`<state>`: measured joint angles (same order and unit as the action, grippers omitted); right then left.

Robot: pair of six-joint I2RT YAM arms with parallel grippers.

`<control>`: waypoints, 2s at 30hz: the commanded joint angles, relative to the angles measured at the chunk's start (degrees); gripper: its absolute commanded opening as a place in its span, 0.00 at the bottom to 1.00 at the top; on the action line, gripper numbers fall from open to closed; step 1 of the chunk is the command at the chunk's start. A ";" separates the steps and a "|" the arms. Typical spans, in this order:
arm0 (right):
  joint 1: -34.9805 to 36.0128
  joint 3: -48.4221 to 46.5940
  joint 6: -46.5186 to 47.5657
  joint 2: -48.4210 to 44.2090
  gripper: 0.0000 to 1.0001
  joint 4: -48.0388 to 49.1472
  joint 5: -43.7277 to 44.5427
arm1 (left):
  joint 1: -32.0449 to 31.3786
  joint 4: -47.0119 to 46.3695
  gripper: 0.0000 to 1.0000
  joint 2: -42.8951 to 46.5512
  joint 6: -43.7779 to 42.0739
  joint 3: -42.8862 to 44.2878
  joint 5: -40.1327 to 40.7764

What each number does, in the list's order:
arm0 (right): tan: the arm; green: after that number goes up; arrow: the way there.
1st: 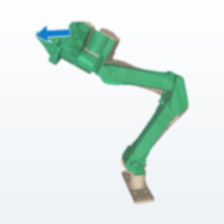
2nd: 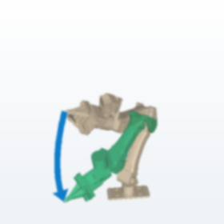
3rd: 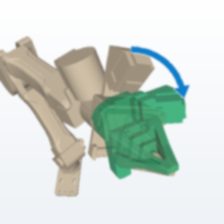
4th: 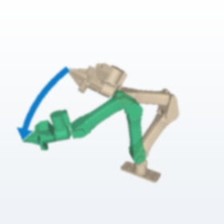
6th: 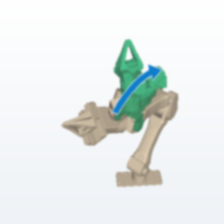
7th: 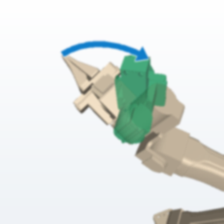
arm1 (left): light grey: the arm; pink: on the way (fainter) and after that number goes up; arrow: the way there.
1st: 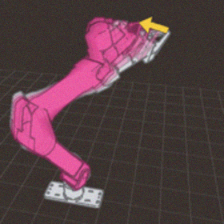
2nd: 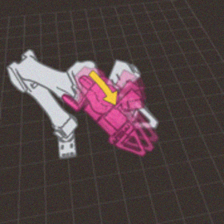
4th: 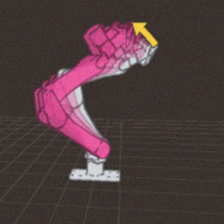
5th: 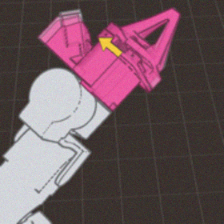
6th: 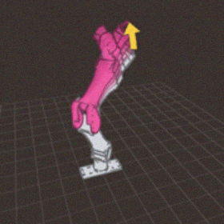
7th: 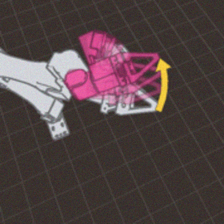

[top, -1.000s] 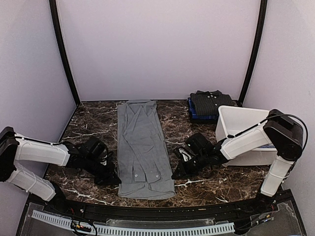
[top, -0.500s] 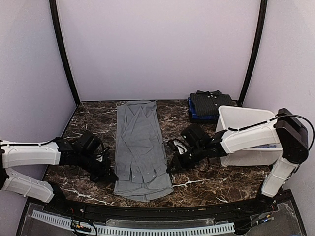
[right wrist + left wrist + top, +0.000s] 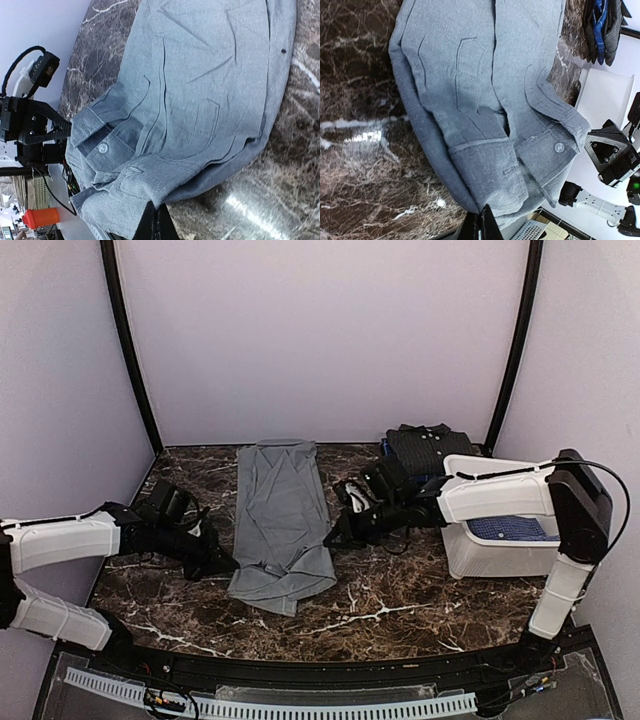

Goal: Fold and stack the long sleeve shirts
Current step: Fold the rectangle-folded shirt at the center of the board.

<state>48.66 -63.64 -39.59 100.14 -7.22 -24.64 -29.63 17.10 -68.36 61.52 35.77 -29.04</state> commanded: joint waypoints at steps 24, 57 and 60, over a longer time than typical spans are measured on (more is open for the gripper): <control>-7.62 -19.87 -2.82 26.82 0.00 7.87 6.33 | 12.91 -33.02 0.00 -30.70 1.29 5.68 -2.41; -4.87 -2.40 -6.46 8.75 0.00 13.69 8.91 | 9.99 -21.41 0.00 -20.58 -4.98 10.71 -2.98; -5.15 -2.80 -6.41 8.79 0.00 13.72 9.45 | 10.69 -21.50 0.00 -22.49 -4.94 11.56 -3.09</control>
<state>43.66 -65.95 -45.60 110.91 4.05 -16.69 -19.75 -5.15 -89.14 58.33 45.56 -31.75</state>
